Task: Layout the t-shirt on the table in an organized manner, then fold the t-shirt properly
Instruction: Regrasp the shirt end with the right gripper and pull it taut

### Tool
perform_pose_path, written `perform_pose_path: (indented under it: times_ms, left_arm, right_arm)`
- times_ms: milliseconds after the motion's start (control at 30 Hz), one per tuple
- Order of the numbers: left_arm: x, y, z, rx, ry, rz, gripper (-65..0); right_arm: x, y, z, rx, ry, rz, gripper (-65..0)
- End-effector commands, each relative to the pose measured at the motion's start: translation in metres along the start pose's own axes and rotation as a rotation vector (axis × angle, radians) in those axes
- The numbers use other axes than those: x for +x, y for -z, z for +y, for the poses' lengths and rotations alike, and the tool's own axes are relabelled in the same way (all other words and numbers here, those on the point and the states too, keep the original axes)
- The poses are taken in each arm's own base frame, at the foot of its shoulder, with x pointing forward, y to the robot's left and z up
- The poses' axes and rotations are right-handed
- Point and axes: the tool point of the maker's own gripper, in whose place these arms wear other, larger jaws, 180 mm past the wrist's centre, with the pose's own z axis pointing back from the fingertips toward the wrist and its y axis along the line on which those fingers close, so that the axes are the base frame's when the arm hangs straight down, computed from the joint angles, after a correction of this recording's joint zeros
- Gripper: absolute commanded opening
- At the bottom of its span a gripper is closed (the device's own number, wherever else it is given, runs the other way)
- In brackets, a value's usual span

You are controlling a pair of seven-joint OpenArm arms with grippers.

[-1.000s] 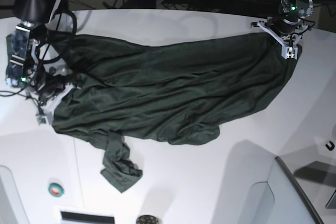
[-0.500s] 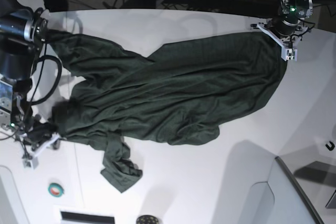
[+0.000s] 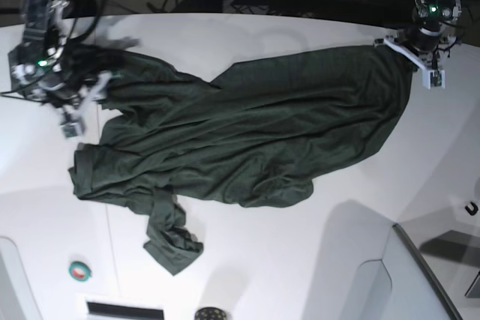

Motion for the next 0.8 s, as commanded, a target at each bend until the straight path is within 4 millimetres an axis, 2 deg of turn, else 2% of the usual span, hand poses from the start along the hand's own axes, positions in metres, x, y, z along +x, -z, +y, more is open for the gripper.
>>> perform_pose_path:
  times_ms: [0, 167, 300, 400, 433, 533, 567, 633, 767]
  left_arm:
    - [0.008, -0.003, 0.008, 0.020, 0.011, -0.027, -65.0]
    - [0.012, 0.000, 0.006, 0.016, 0.008, -0.033, -65.0]
    - [0.011, 0.000, 0.006, 0.016, 0.008, -0.030, -65.0]
    - [0.009, -0.001, 0.008, 0.020, 0.007, -0.026, -65.0]
    - [0.009, -0.001, 0.009, 0.023, 0.009, -0.027, -65.0]
    - [0.010, -0.001, 0.010, 0.026, 0.016, -0.026, -65.0]
    - [0.010, -0.001, 0.010, 0.026, 0.016, -0.026, -65.0]
    - [0.010, -0.001, 0.010, 0.026, 0.017, -0.027, -65.0]
    - [0.010, -0.001, 0.010, 0.026, 0.021, -0.026, -65.0]
  right_arm:
    - [0.019, -0.007, -0.015, -0.040, -0.018, -0.060, -37.5]
    - [0.013, 0.001, -0.001, -0.001, -0.046, -0.033, -25.4]
    - [-0.005, 0.020, -0.008, 0.009, -0.036, 0.041, -27.3]
    - [-0.021, 0.029, -0.007, 0.025, -0.016, 0.073, -33.3]
    - [-0.028, 0.031, -0.006, 0.028, -0.009, 0.086, -38.3]
    - [-0.046, 0.028, -0.019, 0.010, -0.014, 0.130, -62.1]
    - [-0.051, 0.026, -0.023, 0.003, -0.018, 0.138, -65.0]
    - [-0.062, 0.018, -0.029, -0.012, -0.032, 0.156, -62.4]
    - [-0.081, -0.002, -0.034, -0.030, -0.067, 0.173, -64.5]
